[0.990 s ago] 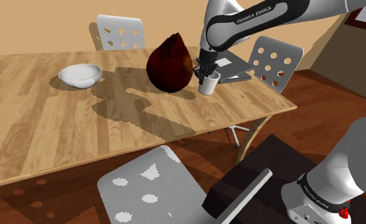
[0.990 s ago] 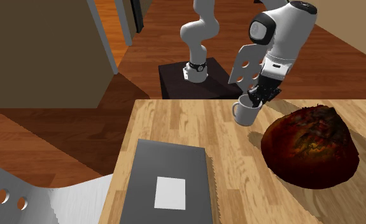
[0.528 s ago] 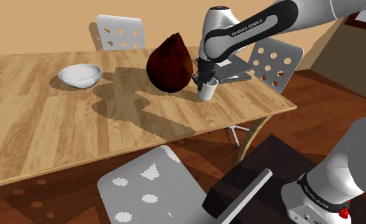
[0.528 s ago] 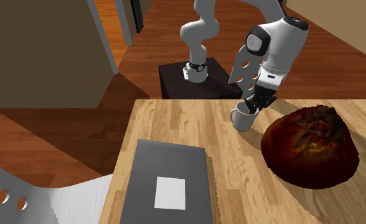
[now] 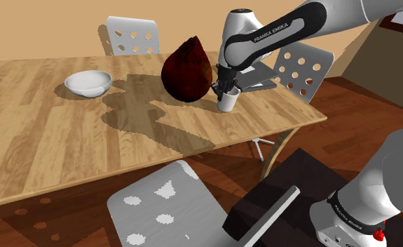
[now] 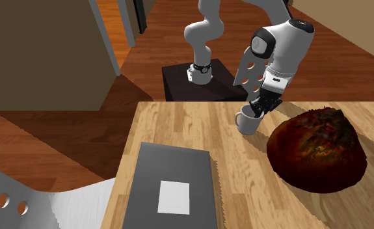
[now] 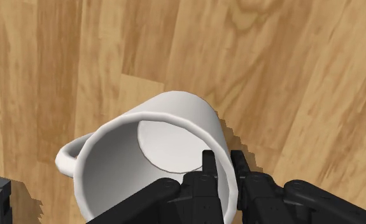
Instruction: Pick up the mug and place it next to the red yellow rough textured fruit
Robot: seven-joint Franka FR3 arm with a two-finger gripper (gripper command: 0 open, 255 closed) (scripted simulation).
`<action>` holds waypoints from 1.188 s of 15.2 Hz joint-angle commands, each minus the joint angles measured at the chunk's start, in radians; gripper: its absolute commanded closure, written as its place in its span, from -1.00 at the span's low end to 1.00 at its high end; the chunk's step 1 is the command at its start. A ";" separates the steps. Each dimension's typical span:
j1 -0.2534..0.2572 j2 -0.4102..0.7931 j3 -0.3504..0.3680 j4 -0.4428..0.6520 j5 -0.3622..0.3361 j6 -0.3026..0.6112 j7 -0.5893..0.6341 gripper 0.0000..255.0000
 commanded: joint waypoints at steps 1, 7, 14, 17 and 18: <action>0.000 0.000 0.000 0.000 0.000 0.000 0.000 -1.00; 0.002 -0.020 0.000 0.010 -0.002 -0.030 0.002 -1.00; 0.006 -0.069 0.002 0.046 -0.008 -0.115 0.006 -1.00; 0.006 -0.069 0.002 0.046 -0.008 -0.115 0.006 -1.00; 0.006 -0.069 0.002 0.046 -0.008 -0.115 0.006 -1.00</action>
